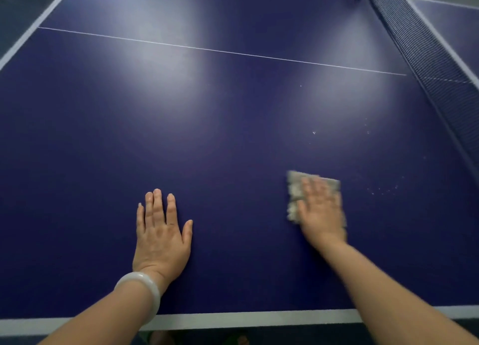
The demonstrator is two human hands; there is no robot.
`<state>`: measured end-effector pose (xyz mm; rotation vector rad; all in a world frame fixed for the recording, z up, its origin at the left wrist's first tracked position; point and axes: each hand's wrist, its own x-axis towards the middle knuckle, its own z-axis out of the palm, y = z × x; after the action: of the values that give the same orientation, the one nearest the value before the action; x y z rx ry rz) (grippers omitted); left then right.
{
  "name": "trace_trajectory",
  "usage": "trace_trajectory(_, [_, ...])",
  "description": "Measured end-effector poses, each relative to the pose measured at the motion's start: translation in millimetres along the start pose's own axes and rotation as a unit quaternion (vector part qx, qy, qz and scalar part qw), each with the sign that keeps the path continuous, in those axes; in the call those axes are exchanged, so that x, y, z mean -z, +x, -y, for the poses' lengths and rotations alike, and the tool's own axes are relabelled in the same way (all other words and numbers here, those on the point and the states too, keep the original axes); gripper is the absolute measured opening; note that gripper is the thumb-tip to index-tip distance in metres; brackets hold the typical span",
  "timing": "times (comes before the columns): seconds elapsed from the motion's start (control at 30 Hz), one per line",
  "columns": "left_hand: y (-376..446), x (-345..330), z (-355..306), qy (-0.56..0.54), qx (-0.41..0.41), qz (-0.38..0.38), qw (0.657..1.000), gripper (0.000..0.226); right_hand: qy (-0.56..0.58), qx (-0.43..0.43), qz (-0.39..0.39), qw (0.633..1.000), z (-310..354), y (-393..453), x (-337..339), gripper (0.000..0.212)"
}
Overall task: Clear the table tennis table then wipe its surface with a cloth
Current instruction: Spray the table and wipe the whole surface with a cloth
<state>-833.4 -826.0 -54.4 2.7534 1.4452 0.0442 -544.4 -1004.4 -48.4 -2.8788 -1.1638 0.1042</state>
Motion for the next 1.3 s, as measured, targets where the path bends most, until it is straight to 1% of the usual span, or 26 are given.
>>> trace_trajectory(0.03, [0,0,0,-0.002,-0.001,0.000,1.000,0.074,0.015,-0.118,0.018,0.993,-25,1,5,0.058])
trace_trajectory(0.07, [0,0,-1,-0.002,-0.001,-0.002,1.000,0.074,0.039,-0.229,0.034,0.972,-42,-3,11,0.059])
trace_trajectory(0.1, [0,0,-1,0.000,-0.001,-0.003,1.000,0.074,0.054,-0.309,0.040,0.949,-48,-9,17,0.059])
trace_trajectory(0.13, [0,1,-1,0.003,-0.001,-0.002,1.000,0.074,0.059,-0.354,0.039,0.933,-43,-13,19,0.060])
trace_trajectory(0.17, [0,1,-1,0.004,0.000,0.001,1.000,0.074,0.061,-0.371,0.035,0.926,-28,-14,19,0.061])
trace_trajectory(0.2, [0,1,-1,0.003,0.001,0.003,1.000,0.074,0.061,-0.365,0.032,0.928,-7,-11,17,0.061])
trace_trajectory(0.23, [-1,2,-1,0.002,0.002,0.003,1.000,0.074,0.055,-0.334,0.033,0.940,18,-6,14,0.061])
trace_trajectory(0.27, [0,2,-1,0.000,0.003,0.004,1.000,0.074,0.041,-0.276,0.036,0.959,45,-1,9,0.061])
trace_trajectory(0.33, [0,3,-1,0.002,0.003,0.007,1.000,0.075,0.018,-0.109,0.046,0.993,100,8,2,0.065])
trace_trajectory(0.37, [0,2,-1,0.003,0.002,0.008,1.000,0.075,0.013,-0.017,0.055,0.998,124,11,1,0.066])
trace_trajectory(0.4, [0,2,-1,0.002,0.001,0.007,1.000,0.075,0.014,0.062,0.066,0.996,141,15,1,0.065])
trace_trajectory(0.47, [1,1,0,-0.001,0.003,0.005,1.000,0.075,0.019,0.174,0.094,0.980,149,28,5,0.064])
trace_trajectory(0.5, [2,1,0,-0.001,0.004,0.005,1.000,0.075,0.015,0.209,0.099,0.973,140,36,8,0.067])
trace_trajectory(0.53, [2,1,1,0.000,0.004,0.004,1.000,0.076,0.007,0.218,0.096,0.971,122,44,10,0.070])
trace_trajectory(0.57, [1,1,0,0.002,0.003,0.003,1.000,0.076,0.003,0.193,0.091,0.977,98,52,11,0.070])
trace_trajectory(0.6, [0,1,0,0.001,0.004,0.002,1.000,0.076,0.003,0.129,0.080,0.988,69,60,11,0.066])
trace_trajectory(0.63, [0,1,0,-0.002,0.004,0.001,1.000,0.075,0.004,0.036,0.070,0.997,37,63,12,0.061])
trace_trajectory(0.7, [0,1,-1,-0.005,0.003,0.000,1.000,0.075,0.020,-0.160,0.057,0.985,-24,57,16,0.059])
trace_trajectory(0.73, [0,1,-1,-0.003,0.003,0.000,1.000,0.075,0.028,-0.227,0.053,0.972,-44,49,19,0.059])
trace_trajectory(0.8, [1,1,0,0.003,0.003,0.008,1.000,0.075,0.048,-0.299,0.048,0.952,-55,35,20,0.059])
trace_trajectory(0.9, [0,3,-1,0.006,0.003,0.017,1.000,0.075,0.071,-0.337,0.015,0.939,-16,24,14,0.060])
trace_trajectory(0.97, [1,4,-2,0.007,0.003,0.020,1.000,0.076,0.064,-0.300,0.008,0.952,30,15,7,0.061])
trace_trajectory(1.07, [1,5,-2,0.014,0.005,0.029,0.999,0.075,0.030,-0.153,0.012,0.988,111,-11,-4,0.062])
trace_trajectory(1.13, [0,6,-1,0.012,0.002,0.033,0.999,0.070,0.027,-0.064,0.019,0.997,155,-36,-10,0.064])
trace_trajectory(1.23, [-1,7,-1,0.010,0.001,0.041,0.999,0.070,0.038,0.019,0.021,0.999,175,-77,-13,0.065])
trace_trajectory(1.3, [0,8,0,0.004,0.000,0.047,0.999,0.071,0.024,0.091,0.029,0.995,152,-106,-13,0.063])
